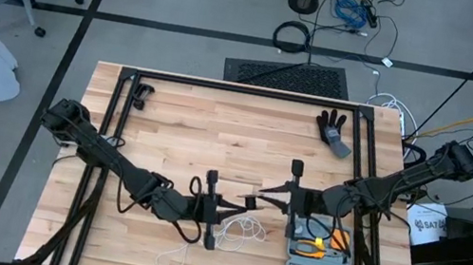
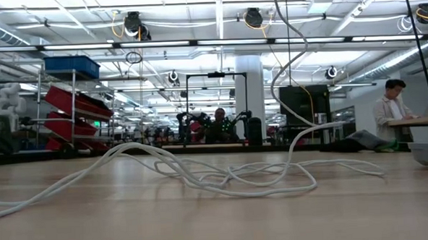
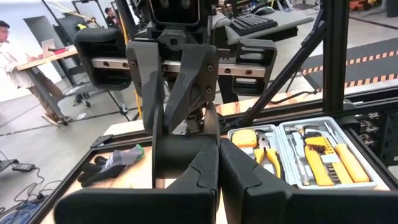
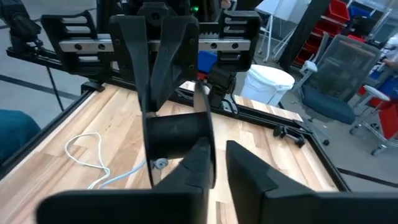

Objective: Coil cords
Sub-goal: Coil the white cable wire onto the spool

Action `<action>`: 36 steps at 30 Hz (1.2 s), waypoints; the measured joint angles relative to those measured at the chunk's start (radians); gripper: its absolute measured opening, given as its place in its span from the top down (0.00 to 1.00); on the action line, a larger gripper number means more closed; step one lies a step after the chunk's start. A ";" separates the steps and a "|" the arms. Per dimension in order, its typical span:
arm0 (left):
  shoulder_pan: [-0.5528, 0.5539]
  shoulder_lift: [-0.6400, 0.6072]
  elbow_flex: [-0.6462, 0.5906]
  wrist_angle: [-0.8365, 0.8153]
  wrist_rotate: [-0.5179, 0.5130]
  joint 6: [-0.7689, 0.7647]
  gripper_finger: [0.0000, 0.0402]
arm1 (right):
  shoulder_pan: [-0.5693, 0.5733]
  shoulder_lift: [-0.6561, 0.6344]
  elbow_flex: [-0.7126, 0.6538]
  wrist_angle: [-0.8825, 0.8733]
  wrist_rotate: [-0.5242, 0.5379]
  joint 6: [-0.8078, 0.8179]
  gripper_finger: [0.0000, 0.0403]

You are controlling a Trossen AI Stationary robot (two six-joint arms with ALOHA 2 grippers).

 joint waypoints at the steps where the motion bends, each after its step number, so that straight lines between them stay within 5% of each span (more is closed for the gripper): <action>1: -0.001 0.000 0.000 0.002 0.000 -0.005 0.99 | 0.000 -0.003 0.000 -0.002 0.003 -0.002 0.86; 13: -0.049 -0.033 0.000 -0.005 -0.019 -0.020 1.00 | 0.060 -0.105 0.000 -0.144 0.097 0.026 0.64; 20: -0.094 -0.103 0.000 -0.036 -0.027 -0.002 1.00 | 0.073 -0.106 0.000 -0.235 0.039 0.275 0.55; 26: -0.141 -0.145 0.000 -0.064 -0.030 0.033 1.00 | 0.062 0.029 0.000 -0.132 -0.026 0.335 0.50; 36: -0.218 -0.178 0.000 -0.097 -0.061 0.115 1.00 | 0.058 0.399 0.000 0.348 -0.080 0.224 0.40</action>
